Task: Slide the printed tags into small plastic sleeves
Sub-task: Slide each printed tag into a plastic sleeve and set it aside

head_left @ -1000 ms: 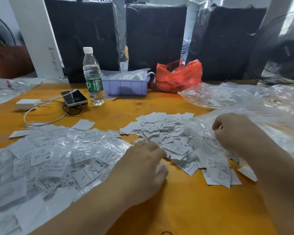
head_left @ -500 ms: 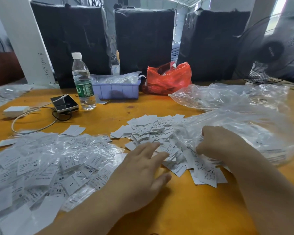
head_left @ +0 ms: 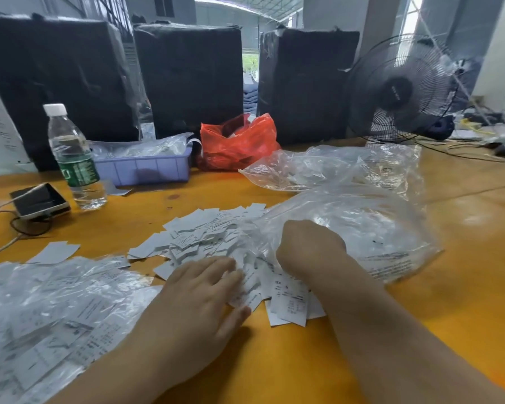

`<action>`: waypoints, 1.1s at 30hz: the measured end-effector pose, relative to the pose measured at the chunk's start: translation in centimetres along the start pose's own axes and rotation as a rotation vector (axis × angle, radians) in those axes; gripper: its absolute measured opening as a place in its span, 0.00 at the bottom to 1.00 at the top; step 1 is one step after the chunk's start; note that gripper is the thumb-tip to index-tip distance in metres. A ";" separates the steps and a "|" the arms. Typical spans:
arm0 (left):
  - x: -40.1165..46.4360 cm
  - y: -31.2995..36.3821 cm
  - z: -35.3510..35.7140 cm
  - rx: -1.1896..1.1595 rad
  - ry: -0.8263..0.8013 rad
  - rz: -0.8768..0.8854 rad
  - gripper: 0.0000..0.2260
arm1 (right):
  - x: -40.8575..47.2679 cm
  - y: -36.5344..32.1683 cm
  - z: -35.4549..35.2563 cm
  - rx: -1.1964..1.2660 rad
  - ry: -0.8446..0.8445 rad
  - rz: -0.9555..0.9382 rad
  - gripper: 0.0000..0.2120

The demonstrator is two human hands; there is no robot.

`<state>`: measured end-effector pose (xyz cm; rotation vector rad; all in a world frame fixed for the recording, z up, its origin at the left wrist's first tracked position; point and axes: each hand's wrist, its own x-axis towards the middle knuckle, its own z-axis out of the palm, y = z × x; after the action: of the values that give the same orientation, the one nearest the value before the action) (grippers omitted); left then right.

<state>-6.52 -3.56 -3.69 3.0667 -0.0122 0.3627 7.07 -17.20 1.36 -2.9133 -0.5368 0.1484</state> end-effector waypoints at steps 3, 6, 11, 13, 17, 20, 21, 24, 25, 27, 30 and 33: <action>0.2 0.4 -0.3 -0.028 0.074 -0.005 0.30 | 0.3 0.5 -0.4 0.027 0.056 0.009 0.14; 0.2 0.4 -0.6 -0.033 0.234 0.011 0.14 | 0.7 1.4 -0.7 0.025 0.114 0.031 0.17; 0.3 0.2 -0.2 -0.083 0.212 -0.072 0.15 | 1.1 2.2 -0.5 0.067 0.074 0.076 0.07; 0.4 0.3 0.1 -0.085 0.139 -0.130 0.18 | 1.2 2.1 -0.3 0.073 0.086 0.087 0.08; 0.5 0.2 0.0 -0.081 0.101 -0.157 0.16 | 1.0 1.9 -0.3 0.092 0.116 0.090 0.09; 0.4 0.2 0.2 -0.040 0.168 -0.098 0.16 | 0.8 1.8 -0.3 0.097 0.147 0.070 0.10; 0.4 0.1 0.2 -0.041 0.169 -0.097 0.16 | 0.7 1.8 -0.3 0.102 0.165 0.060 0.12; 0.1 0.0 0.3 -0.072 0.168 -0.086 0.19 | 0.4 1.8 -0.6 0.116 0.231 0.006 0.14; 0.1 -0.1 0.4 -0.076 0.181 -0.065 0.19 | 0.3 1.7 -0.7 0.133 0.264 -0.019 0.12; -0.1 -0.1 0.4 -0.093 0.207 -0.020 0.21 | 0.0 1.4 -0.8 0.164 0.320 -0.080 0.08; -0.1 -0.1 0.3 -0.123 0.227 0.006 0.19 | -0.2 0.9 -0.7 0.224 0.378 -0.202 0.18; -0.2 -0.4 0.3 -0.153 0.216 -0.074 0.17 | -0.5 0.3 -1.0 0.496 0.360 -0.324 0.19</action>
<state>-6.66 -3.18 -4.09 2.8520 0.0781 0.6539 6.86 -17.85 2.32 -2.2660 -0.7660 -0.2466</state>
